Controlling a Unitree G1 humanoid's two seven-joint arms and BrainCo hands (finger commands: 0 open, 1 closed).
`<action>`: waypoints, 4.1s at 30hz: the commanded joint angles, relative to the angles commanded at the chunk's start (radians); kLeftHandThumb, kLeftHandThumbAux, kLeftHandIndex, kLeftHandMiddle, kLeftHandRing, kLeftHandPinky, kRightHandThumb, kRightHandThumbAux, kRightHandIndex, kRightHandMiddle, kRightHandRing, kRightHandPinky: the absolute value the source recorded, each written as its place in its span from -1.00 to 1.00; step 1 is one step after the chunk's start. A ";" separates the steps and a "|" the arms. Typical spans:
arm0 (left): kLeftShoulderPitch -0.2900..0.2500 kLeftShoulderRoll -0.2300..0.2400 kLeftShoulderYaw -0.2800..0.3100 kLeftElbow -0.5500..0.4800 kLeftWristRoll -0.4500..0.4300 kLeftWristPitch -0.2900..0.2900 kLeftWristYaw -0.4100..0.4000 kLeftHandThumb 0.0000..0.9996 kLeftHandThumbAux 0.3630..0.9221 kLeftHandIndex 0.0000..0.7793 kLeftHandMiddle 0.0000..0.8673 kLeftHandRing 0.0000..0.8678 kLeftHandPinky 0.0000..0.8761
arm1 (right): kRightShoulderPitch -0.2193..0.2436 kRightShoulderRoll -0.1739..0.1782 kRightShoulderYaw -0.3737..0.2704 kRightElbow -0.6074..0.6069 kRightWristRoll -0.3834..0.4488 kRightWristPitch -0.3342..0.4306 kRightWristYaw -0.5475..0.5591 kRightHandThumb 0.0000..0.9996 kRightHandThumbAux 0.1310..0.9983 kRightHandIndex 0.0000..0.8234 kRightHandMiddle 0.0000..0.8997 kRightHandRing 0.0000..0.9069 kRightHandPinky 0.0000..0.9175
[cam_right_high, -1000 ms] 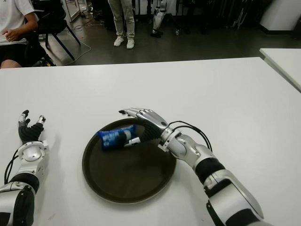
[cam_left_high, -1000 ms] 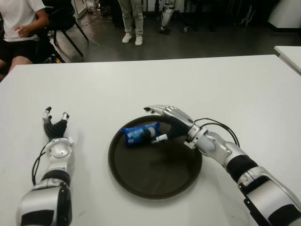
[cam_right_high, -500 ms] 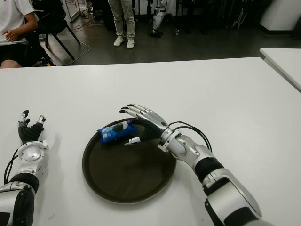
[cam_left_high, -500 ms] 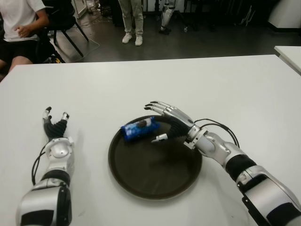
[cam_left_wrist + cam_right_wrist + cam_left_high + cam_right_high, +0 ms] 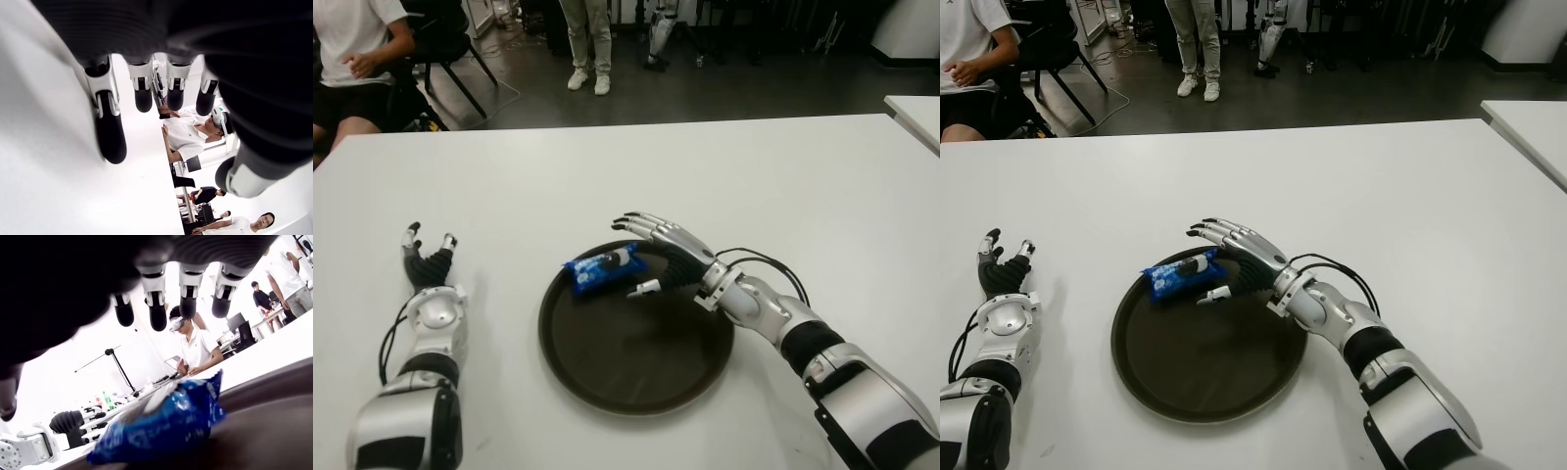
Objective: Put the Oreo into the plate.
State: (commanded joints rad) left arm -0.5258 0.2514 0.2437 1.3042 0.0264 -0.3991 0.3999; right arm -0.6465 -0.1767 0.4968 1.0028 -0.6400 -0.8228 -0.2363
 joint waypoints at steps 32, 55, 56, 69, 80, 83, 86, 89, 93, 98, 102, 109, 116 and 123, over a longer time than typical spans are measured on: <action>0.044 -0.004 -0.019 -0.065 0.008 -0.119 -0.035 -0.46 -0.07 -0.91 -0.92 -0.89 -0.83 | -0.015 -0.058 -0.204 0.148 0.203 -0.016 0.003 -1.00 0.04 -1.00 -1.00 -1.00 -0.99; 0.124 -0.014 -0.067 -0.175 0.036 -0.290 -0.059 -0.94 -0.13 -0.96 -0.97 -1.00 -1.00 | 0.051 0.012 -0.492 0.275 0.455 0.098 -0.050 -1.00 0.48 -0.93 -0.96 -0.98 -0.94; 0.126 -0.013 -0.070 -0.176 0.039 -0.290 -0.057 -0.95 -0.14 -0.96 -0.98 -1.00 -1.00 | 0.051 0.014 -0.498 0.276 0.460 0.102 -0.052 -1.00 0.49 -0.93 -0.96 -0.98 -0.94; 0.109 -0.010 -0.053 -0.141 0.021 -0.274 -0.056 -1.00 0.16 -0.96 -0.95 -0.99 -0.95 | 0.067 0.026 -0.563 0.266 0.506 0.083 -0.055 -1.00 0.53 -0.91 -0.95 -1.00 -0.98; 0.090 -0.007 -0.050 -0.118 0.018 -0.271 -0.053 -1.00 0.33 -0.96 -0.95 -0.99 -0.98 | 0.062 0.021 -0.558 0.271 0.485 0.068 -0.079 -1.00 0.48 -0.93 -0.99 -1.00 -1.00; 0.085 -0.006 -0.049 -0.110 0.018 -0.270 -0.056 -1.00 0.35 -0.95 -0.94 -0.98 -0.98 | 0.063 0.022 -0.556 0.275 0.483 0.071 -0.081 -1.00 0.48 -0.92 -0.99 -1.00 -1.00; 0.084 -0.005 -0.048 -0.105 0.015 -0.270 -0.063 -1.00 0.33 -0.96 -0.94 -0.99 -0.98 | 0.065 0.024 -0.552 0.278 0.479 0.075 -0.084 -1.00 0.48 -0.93 -1.00 -1.00 -1.00; 0.082 -0.006 -0.044 -0.102 0.009 -0.270 -0.069 -1.00 0.32 -0.96 -0.95 -0.99 -0.98 | 0.066 0.025 -0.547 0.283 0.474 0.084 -0.087 -1.00 0.51 -0.93 -0.98 -1.00 -1.00; 0.080 -0.008 -0.036 -0.099 -0.001 -0.270 -0.079 -1.00 0.33 -0.95 -0.93 -0.98 -0.97 | 0.066 0.024 -0.539 0.287 0.465 0.093 -0.094 -1.00 0.54 -0.92 -0.97 -1.00 -0.99; 0.078 -0.008 -0.026 -0.096 -0.011 -0.267 -0.084 -1.00 0.30 -0.95 -0.93 -0.97 -0.97 | 0.065 0.023 -0.539 0.293 0.462 0.101 -0.096 -1.00 0.58 -0.92 -0.96 -1.00 -0.98; 0.077 -0.005 -0.027 -0.094 -0.006 -0.269 -0.084 -1.00 0.29 -0.94 -0.93 -0.97 -0.97 | 0.063 0.026 -0.542 0.296 0.461 0.100 -0.103 -1.00 0.59 -0.90 -0.95 -1.00 -0.98; 0.075 0.000 -0.033 -0.093 0.002 -0.264 -0.085 -1.00 0.30 -0.94 -0.92 -0.95 -0.94 | 0.062 0.024 -0.539 0.298 0.451 0.109 -0.118 -1.00 0.56 -0.90 -0.95 -1.00 -0.96; 0.075 0.002 -0.033 -0.093 0.002 -0.264 -0.087 -1.00 0.31 -0.94 -0.91 -0.95 -0.94 | 0.065 0.025 -0.541 0.296 0.450 0.105 -0.113 -1.00 0.54 -0.92 -0.96 -1.00 -0.95; 0.075 0.002 -0.037 -0.094 0.007 -0.266 -0.085 -1.00 0.30 -0.94 -0.91 -0.96 -0.96 | 0.066 0.026 -0.545 0.295 0.455 0.099 -0.104 -1.00 0.56 -0.91 -0.95 -1.00 -0.93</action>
State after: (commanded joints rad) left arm -0.4506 0.2535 0.2065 1.2101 0.0335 -0.6655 0.3148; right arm -0.5810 -0.1509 -0.0481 1.2979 -0.1850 -0.7241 -0.3404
